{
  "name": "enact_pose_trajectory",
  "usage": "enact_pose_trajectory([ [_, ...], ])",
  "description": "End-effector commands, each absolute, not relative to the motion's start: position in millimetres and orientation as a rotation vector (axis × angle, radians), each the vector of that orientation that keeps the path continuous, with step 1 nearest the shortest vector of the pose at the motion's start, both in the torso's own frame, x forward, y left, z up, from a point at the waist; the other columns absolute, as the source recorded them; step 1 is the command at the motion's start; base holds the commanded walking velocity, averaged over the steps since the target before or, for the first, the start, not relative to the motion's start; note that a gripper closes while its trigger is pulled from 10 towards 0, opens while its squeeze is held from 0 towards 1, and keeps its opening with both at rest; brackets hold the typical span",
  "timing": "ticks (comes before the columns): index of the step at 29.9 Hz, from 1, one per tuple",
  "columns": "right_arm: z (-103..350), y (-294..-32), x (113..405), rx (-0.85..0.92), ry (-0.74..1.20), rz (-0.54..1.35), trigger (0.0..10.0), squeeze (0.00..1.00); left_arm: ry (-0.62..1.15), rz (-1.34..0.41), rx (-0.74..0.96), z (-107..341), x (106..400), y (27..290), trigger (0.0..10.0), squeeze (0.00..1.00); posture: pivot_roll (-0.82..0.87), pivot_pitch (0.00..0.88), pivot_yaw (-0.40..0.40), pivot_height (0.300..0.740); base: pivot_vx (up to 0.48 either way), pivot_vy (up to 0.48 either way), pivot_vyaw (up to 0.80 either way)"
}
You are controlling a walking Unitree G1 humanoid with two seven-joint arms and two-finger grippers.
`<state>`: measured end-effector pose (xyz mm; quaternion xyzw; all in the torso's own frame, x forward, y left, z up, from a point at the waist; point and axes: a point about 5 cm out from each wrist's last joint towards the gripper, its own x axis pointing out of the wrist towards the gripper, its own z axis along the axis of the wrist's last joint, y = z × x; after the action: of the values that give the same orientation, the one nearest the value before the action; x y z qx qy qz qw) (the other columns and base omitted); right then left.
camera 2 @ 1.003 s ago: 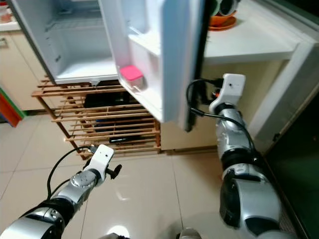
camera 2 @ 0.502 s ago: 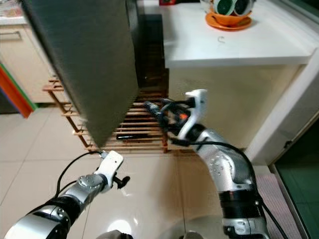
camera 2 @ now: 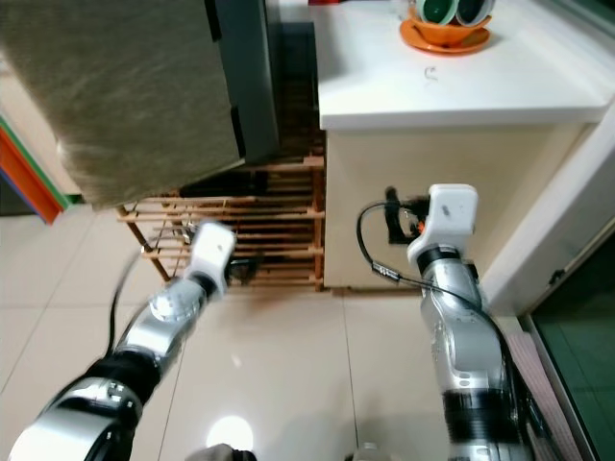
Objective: Restocking fridge
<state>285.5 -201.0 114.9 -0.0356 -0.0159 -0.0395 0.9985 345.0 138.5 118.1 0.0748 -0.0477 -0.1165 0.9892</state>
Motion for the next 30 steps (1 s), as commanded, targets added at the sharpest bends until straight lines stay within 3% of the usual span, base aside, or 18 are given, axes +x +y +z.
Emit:
enact_pose_trajectory([
  [1, 113, -202, 283, -0.065, -0.061, -0.109, 10.0, 0.0, -0.11, -0.162, 0.137, 120, 337, 153, 10.0, 0.0, -0.14, 0.0, 0.059, 0.725, 0.0, 0.0, 0.0],
  [8, 97, -200, 277, -0.029, -0.045, -0.103, 10.0, 0.0, -0.173, -0.126, 0.123, 138, 324, 151, 10.0, 0.0, -0.1, 0.0, 0.04, 0.725, 0.0, 0.0, 0.0],
  [19, 95, -180, 281, -0.004, -0.06, -0.022, 10.0, 0.0, -0.026, -0.118, 0.067, 122, 331, 145, 10.0, 0.0, -0.13, 0.0, 0.056, 0.725, 0.0, 0.0, 0.0],
  [25, 92, -175, 279, 0.004, -0.059, -0.009, 10.0, 0.0, -0.04, -0.131, 0.117, 125, 333, 143, 10.0, 0.0, -0.14, 0.0, 0.061, 0.725, 0.0, 0.0, 0.0],
  [30, 92, -174, 281, 0.01, -0.061, -0.004, 10.0, 0.0, -0.024, -0.121, 0.109, 126, 336, 142, 10.0, 0.0, -0.14, 0.0, 0.067, 0.725, 0.422, 0.05, 0.0],
])
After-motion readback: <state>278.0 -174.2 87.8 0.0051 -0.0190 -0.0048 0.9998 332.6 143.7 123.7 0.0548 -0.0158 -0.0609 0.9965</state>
